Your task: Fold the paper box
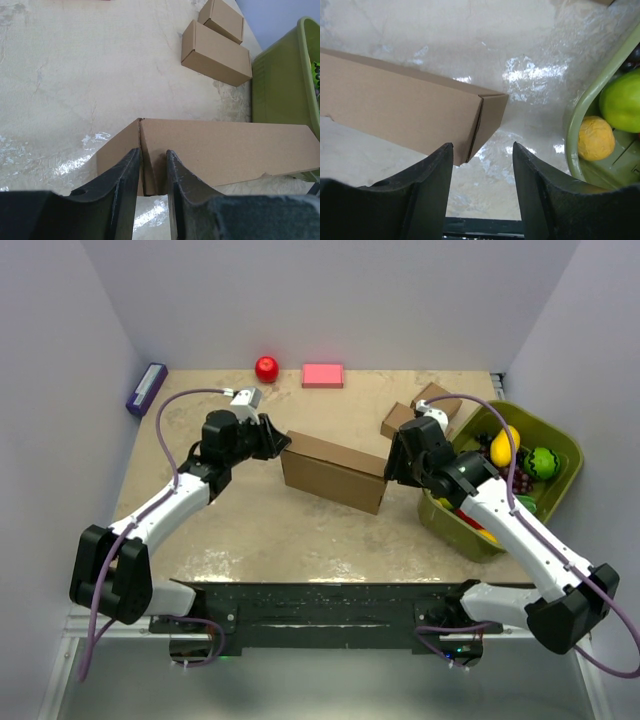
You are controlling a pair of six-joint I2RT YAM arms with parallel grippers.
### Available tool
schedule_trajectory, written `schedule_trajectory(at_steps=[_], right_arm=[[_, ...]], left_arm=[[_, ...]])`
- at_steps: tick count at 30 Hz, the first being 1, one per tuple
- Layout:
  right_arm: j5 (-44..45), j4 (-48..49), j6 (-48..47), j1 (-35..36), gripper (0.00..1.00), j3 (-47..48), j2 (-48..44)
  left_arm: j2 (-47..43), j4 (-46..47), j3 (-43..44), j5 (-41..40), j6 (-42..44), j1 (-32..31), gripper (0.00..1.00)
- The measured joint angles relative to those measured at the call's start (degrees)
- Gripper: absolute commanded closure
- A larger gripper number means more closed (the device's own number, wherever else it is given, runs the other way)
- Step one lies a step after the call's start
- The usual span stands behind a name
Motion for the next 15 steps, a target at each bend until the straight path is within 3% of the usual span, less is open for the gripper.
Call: schedule_trajectory(at_steps=[8,15], right_arm=[[-1.90,3.02,1.07,-0.33,0.58,-3.15,0.04],[-2.10,6.49,2.54,-0.31,0.80,-5.01,0.24]], left_arm=[[0.00,-0.92,0.52,0.02,0.11,0.00,0.69],[0.02,-1.75,0.94,0.00,0.57,0.00,0.69]])
